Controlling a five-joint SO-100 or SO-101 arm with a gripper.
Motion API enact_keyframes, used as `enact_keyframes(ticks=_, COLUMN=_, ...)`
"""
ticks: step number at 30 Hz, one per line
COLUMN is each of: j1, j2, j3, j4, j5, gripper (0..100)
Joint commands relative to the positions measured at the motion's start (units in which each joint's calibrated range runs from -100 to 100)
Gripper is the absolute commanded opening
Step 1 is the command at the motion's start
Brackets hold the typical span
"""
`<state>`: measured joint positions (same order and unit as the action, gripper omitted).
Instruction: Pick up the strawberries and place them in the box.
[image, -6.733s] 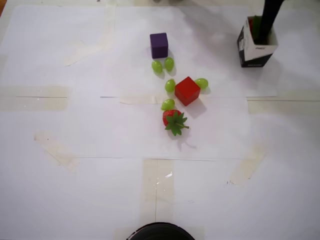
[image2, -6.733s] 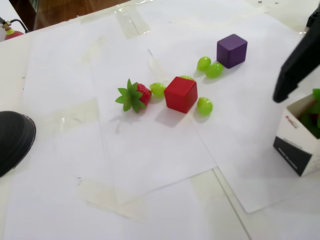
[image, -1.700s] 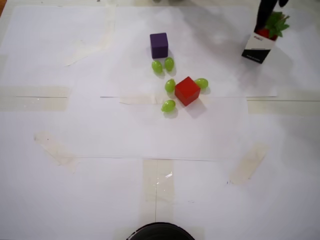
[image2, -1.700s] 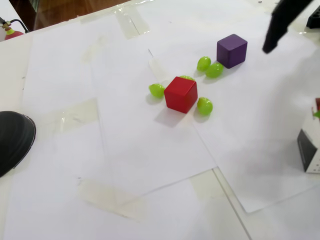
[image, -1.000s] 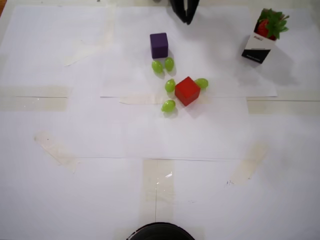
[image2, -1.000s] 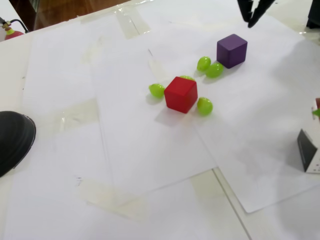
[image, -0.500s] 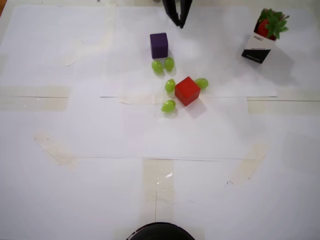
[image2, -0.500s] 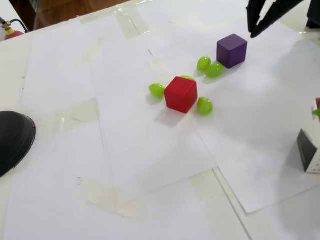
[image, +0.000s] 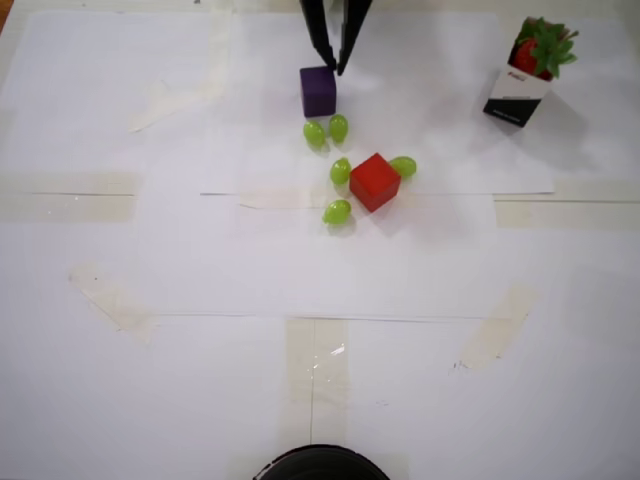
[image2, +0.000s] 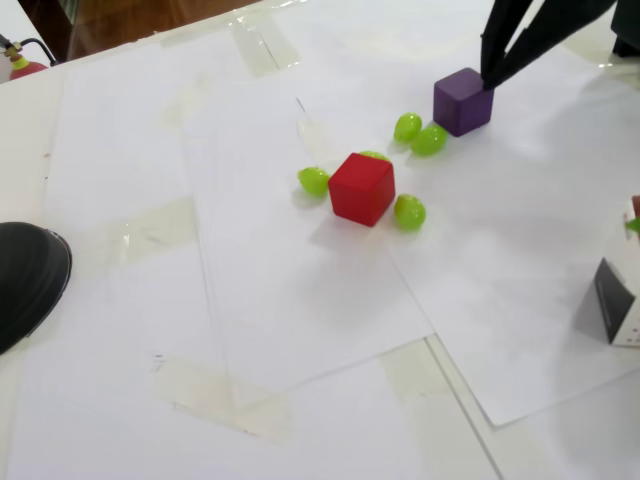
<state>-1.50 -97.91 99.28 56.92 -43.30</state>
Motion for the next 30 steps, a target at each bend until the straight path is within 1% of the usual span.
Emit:
enact_keyframes(ticks=1, j1=-0.6, j2=0.3, j3=0.7, j4=2.7, j5=-0.4, gripper=0)
enact_keyframes(ticks=12, j1=-0.9, j2=0.3, j3=0.7, j4=8.4, j5=0.0, gripper=0)
enact_keyframes(ticks=21, j1=-1.1, j2=0.3, j3=0.7, j4=6.2, j5=-0.3, gripper=0)
enact_keyframes(ticks=30, j1=-1.8, j2=0.3, j3=0.7, j4=7.1, j5=-0.9, gripper=0)
